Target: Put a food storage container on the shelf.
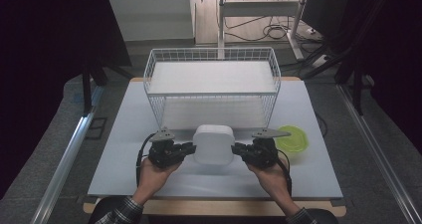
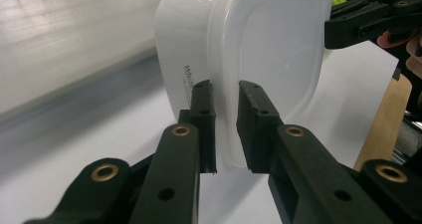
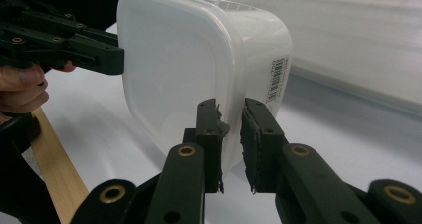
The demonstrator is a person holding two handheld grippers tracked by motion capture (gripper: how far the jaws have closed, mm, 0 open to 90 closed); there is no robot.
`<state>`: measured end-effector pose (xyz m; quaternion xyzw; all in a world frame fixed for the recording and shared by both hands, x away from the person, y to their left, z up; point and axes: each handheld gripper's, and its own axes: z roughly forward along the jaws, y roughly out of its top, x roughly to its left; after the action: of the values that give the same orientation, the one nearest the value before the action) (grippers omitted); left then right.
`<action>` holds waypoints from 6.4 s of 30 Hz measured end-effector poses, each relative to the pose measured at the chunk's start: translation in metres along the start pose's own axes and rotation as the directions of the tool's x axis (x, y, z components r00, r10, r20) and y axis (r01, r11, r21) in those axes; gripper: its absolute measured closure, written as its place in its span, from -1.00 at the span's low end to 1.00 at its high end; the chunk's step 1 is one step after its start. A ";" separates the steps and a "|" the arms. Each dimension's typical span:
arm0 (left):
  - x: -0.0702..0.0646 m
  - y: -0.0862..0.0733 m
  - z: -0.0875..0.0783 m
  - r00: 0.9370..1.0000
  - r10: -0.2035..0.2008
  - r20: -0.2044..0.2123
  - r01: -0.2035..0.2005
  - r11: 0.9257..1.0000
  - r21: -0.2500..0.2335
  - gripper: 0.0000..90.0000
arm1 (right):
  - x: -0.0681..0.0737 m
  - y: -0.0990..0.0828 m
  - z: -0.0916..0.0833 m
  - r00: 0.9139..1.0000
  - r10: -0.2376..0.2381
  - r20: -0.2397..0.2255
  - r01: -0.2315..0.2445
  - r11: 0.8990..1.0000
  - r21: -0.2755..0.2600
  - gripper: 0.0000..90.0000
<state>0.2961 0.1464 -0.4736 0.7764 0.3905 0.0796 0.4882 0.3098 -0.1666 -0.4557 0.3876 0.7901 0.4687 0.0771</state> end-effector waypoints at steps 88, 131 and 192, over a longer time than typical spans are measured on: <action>0.032 0.166 -0.031 0.991 0.054 -0.123 -0.083 0.967 -0.243 0.29 | -0.018 0.182 -0.009 0.995 -0.080 0.063 0.093 0.968 -0.232 0.47; 0.058 0.187 -0.006 0.991 -0.048 -0.126 0.010 0.960 -0.281 0.19 | -0.040 0.201 0.012 0.995 -0.025 0.093 0.048 0.964 -0.262 0.43; 0.073 0.175 -0.005 0.947 -0.013 -0.321 -0.031 0.991 -0.132 0.22 | -0.047 0.179 0.020 0.976 -0.091 0.200 0.127 0.976 -0.177 0.51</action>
<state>0.4361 0.1619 -0.3464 0.7199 0.4550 0.2335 0.4693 0.4490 -0.1385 -0.3348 0.3777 0.7513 0.4970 0.2144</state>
